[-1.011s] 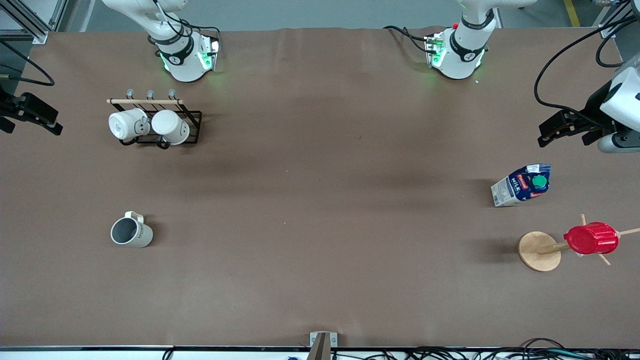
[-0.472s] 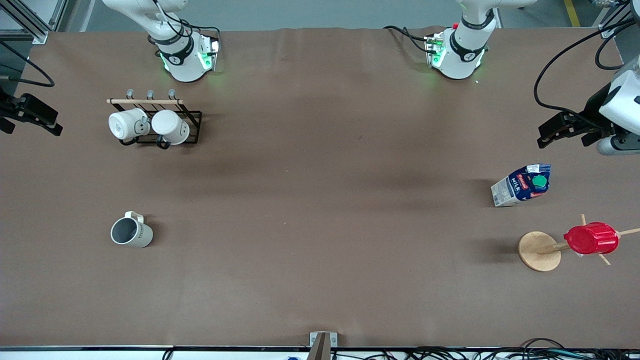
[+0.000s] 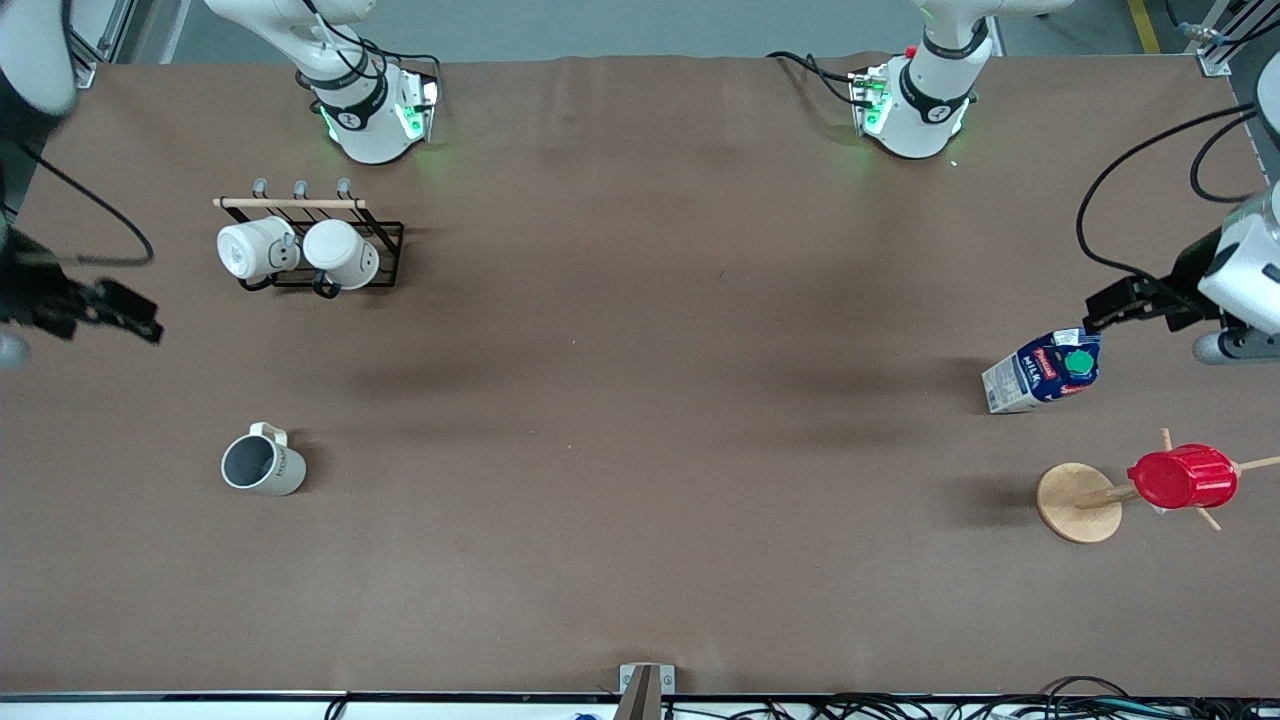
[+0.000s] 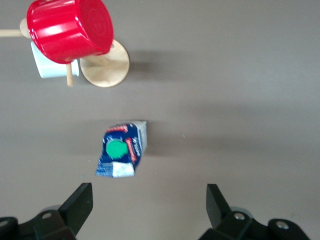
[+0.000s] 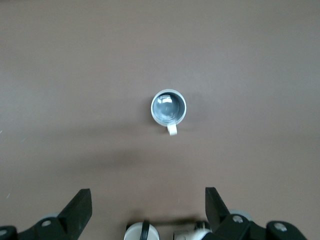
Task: Place cup and milk on table
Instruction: 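Grasp the white mug with the right gripper while the left gripper grasps the milk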
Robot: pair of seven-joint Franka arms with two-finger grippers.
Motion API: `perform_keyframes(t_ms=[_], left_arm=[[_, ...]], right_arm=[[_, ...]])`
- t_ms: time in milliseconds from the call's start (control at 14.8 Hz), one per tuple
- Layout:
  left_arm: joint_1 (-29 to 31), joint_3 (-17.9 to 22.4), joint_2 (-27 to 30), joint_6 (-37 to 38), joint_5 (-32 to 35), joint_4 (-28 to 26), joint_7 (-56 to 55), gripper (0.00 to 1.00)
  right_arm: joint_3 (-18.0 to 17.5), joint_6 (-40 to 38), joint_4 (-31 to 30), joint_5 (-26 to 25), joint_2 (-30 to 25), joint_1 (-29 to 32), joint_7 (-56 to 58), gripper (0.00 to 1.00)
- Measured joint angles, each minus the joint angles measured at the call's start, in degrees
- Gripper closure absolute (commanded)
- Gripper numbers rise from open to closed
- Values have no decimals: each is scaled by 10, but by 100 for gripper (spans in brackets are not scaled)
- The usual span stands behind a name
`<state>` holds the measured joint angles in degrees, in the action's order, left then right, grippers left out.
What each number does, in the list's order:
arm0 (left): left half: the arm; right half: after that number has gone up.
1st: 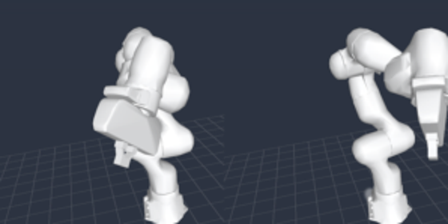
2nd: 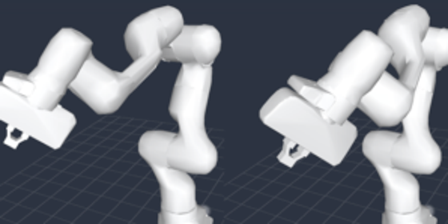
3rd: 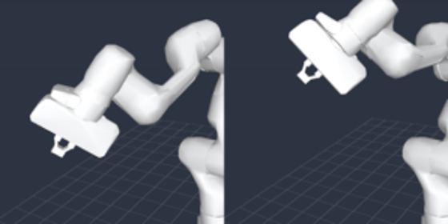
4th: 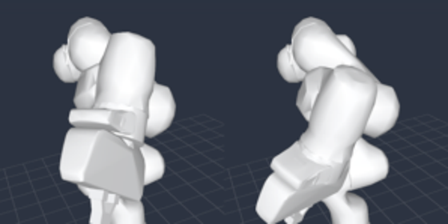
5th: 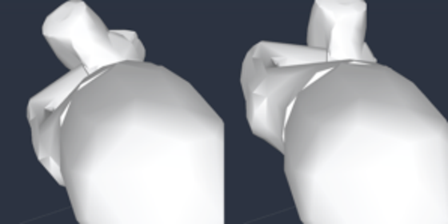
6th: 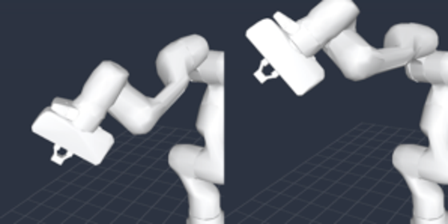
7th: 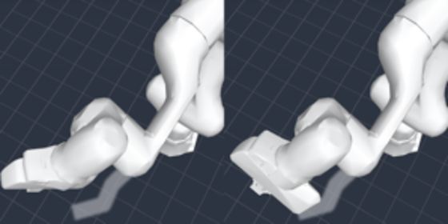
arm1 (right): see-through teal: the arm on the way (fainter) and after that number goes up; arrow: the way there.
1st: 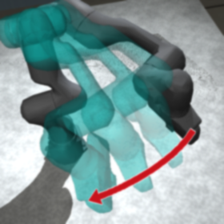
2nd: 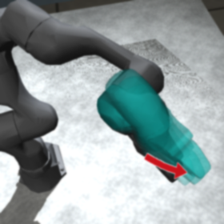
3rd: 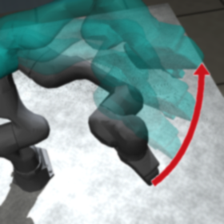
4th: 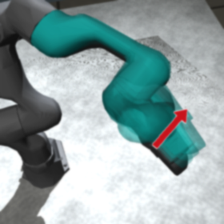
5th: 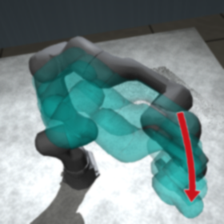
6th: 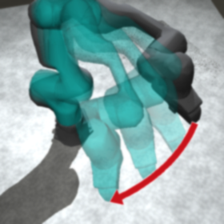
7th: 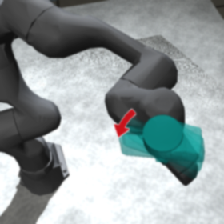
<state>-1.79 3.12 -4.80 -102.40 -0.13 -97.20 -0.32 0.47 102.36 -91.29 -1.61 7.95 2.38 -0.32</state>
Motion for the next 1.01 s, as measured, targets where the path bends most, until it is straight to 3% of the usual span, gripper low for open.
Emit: perform_keyframes(t_ms=[472, 742, 1011], left_arm=[[5, 44, -26, -99, 0, -82, 51, 0], [8, 49, -28, -142, 0, -126, 57, 0], [8, 49, -48, -152, 0, -143, 57, 0]], right_arm=[[30, 145, -29, 1, 150, 20, 79, 0], [31, 282, -102, 0, 196, 25, 83, 0], [33, 336, -109, 0, 226, 27, 86, 0]])
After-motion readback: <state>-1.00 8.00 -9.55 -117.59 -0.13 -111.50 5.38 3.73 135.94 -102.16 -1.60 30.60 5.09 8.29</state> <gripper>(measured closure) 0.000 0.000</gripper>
